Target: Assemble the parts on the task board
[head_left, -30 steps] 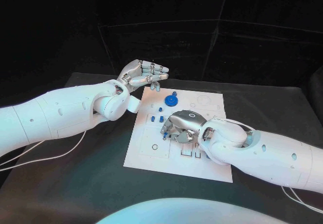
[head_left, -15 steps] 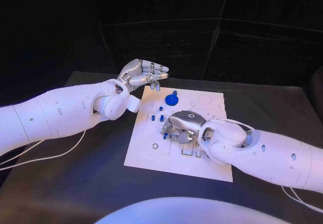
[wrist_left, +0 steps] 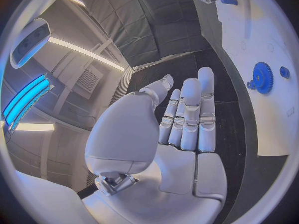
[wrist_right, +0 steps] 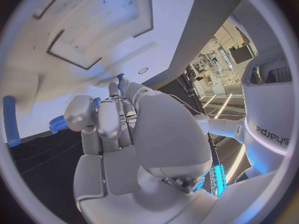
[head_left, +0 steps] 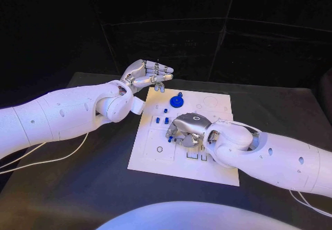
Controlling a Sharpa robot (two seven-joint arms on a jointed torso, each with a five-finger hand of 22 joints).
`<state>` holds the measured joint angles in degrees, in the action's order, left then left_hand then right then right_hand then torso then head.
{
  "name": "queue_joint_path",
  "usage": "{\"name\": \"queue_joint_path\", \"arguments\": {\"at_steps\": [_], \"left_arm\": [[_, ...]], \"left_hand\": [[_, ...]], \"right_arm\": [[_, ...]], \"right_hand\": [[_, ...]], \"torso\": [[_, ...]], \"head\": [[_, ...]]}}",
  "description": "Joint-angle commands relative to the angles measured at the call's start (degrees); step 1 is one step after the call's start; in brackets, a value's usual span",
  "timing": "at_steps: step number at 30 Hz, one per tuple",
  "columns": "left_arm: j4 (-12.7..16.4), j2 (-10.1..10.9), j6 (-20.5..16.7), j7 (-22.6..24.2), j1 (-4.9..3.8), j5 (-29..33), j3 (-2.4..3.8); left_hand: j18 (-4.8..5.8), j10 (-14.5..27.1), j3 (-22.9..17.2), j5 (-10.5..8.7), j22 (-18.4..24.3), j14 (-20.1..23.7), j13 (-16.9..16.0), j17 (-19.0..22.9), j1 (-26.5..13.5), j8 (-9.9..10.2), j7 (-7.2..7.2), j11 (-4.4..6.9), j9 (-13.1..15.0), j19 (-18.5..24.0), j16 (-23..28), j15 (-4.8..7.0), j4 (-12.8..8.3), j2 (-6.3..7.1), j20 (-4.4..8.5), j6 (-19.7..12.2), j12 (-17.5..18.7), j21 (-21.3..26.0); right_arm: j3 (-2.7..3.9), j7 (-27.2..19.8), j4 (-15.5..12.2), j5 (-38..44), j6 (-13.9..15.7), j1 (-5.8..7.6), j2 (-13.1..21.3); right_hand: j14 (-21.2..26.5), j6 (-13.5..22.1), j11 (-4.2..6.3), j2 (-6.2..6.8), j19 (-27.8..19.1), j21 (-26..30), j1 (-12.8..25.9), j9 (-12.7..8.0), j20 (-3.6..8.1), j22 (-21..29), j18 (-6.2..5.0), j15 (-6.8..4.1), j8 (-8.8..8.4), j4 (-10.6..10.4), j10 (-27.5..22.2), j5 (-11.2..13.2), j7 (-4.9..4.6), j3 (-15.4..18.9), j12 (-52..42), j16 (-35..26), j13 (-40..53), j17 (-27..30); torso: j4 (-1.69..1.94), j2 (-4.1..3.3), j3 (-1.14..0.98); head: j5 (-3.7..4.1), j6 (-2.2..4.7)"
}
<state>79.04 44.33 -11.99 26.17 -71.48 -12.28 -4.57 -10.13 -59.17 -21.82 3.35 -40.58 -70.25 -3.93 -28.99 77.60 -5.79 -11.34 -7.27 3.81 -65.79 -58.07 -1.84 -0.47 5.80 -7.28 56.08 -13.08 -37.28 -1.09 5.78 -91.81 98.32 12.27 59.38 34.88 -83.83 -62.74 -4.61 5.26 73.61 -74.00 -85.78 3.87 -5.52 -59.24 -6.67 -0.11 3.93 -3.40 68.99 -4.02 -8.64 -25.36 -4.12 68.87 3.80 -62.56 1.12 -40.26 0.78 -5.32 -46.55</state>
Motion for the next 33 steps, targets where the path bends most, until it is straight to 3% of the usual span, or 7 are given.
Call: {"name": "queue_joint_path", "arguments": {"at_steps": [1,22,25,27,30,33], "left_arm": [[0.05,-0.02,0.57,0.24,-0.06,0.33,0.05],[-0.1,0.05,0.6,-0.06,-0.06,0.33,0.05],[-0.12,0.05,0.63,-0.12,-0.06,0.33,0.05],[-0.15,0.04,0.69,-0.19,-0.06,0.33,0.05],[-0.2,0.04,0.77,-0.27,-0.06,0.33,0.05],[-0.26,0.05,0.82,-0.33,-0.06,0.33,0.05]], "left_hand": [[-0.31,0.51,0.28,-0.2,0.09,0.15,0.0,0.05,-0.35,0.15,-0.04,0.03,-0.04,0.06,-0.03,-0.19,-0.02,-0.2,-0.37,-0.26,-0.38,0.24],[-0.32,0.63,0.41,-0.2,0.15,0.18,-0.02,0.16,-0.34,0.12,-0.03,0.02,-0.02,0.03,-0.02,-0.21,-0.03,-0.22,-0.4,-0.34,-0.48,0.31],[-0.32,0.63,0.41,-0.2,0.15,0.18,-0.02,0.16,-0.34,0.12,-0.03,0.02,-0.02,0.03,-0.02,-0.21,-0.03,-0.22,-0.4,-0.34,-0.48,0.31],[-0.32,0.63,0.41,-0.2,0.15,0.18,-0.02,0.16,-0.34,0.12,-0.03,0.02,-0.02,0.03,-0.02,-0.21,-0.03,-0.22,-0.4,-0.34,-0.48,0.31],[-0.32,0.63,0.41,-0.2,0.15,0.18,-0.02,0.16,-0.34,0.12,-0.03,0.02,-0.02,0.03,-0.02,-0.21,-0.03,-0.22,-0.4,-0.34,-0.48,0.31],[-0.32,0.63,0.41,-0.2,0.15,0.18,-0.02,0.16,-0.34,0.12,-0.03,0.02,-0.02,0.03,-0.02,-0.21,-0.03,-0.22,-0.4,-0.34,-0.48,0.31]], "right_arm": [[-0.02,0.5,0.05,1.77,-1.29,0.04,-0.29],[-0.05,0.48,-0.15,2.56,-0.89,-0.14,-0.54],[-0.05,0.7,-0.12,2.56,0.12,-0.14,-0.44],[-0.06,0.78,-0.15,2.56,1.19,-0.14,-0.34],[-0.06,0.67,-0.4,2.45,2.99,-0.15,0.0],[-0.06,0.31,-1.07,2.0,4.6,-0.15,0.68]], "right_hand": [[-1.65,0.07,-0.29,0.07,-0.06,-0.18,0.59,-0.03,-0.42,-0.01,0.44,0.05,-0.19,0.06,-0.12,-0.13,-0.3,-0.24,0.28,0.26,-0.02,0.01],[-1.55,0.77,-0.52,1.71,-0.37,0.08,3.58,-0.07,-0.62,0.45,0.35,0.27,-0.28,0.04,-1.01,-0.73,-0.43,0.36,0.46,0.3,-0.09,0.25],[-1.03,2.91,-1.41,3.14,-2.2,1.88,5.29,-0.26,-1.14,3.46,-0.17,1.09,-0.46,-0.21,-5.21,-1.26,-1.25,1.54,0.63,-0.79,-0.29,1.67],[1.1,5.88,-2.14,3.71,-5.9,5.71,5.84,-0.22,-1.79,9.49,-1.32,1.57,-0.36,0.22,-10.01,-1.2,-1.51,3.13,0.26,-5.61,-0.15,7.41],[2.23,7.66,-2.44,3.73,-7.75,7.99,6.12,-0.19,-2.1,12.7,-1.87,1.79,-0.38,0.59,-12.37,-1.19,-1.64,4.91,-0.07,-8.13,-0.07,10.48],[2.21,7.97,-2.43,3.58,-7.68,8.19,6.19,-0.15,-2.14,12.81,-1.88,1.85,-0.34,0.72,-12.62,-1.3,-1.74,5.69,-0.55,-8.17,0.01,10.61]], "torso": [[-0.01,0.01,0.02],[0.05,-0.02,0.04],[0.03,-0.02,0.04],[0.04,-0.03,0.05],[0.05,-0.01,0.02],[0.04,-0.01,0.01]], "head": [[0.02,0.03],[0.01,0.11],[0.03,0.13],[0.05,0.16],[0.16,0.3],[0.27,0.43]]}}
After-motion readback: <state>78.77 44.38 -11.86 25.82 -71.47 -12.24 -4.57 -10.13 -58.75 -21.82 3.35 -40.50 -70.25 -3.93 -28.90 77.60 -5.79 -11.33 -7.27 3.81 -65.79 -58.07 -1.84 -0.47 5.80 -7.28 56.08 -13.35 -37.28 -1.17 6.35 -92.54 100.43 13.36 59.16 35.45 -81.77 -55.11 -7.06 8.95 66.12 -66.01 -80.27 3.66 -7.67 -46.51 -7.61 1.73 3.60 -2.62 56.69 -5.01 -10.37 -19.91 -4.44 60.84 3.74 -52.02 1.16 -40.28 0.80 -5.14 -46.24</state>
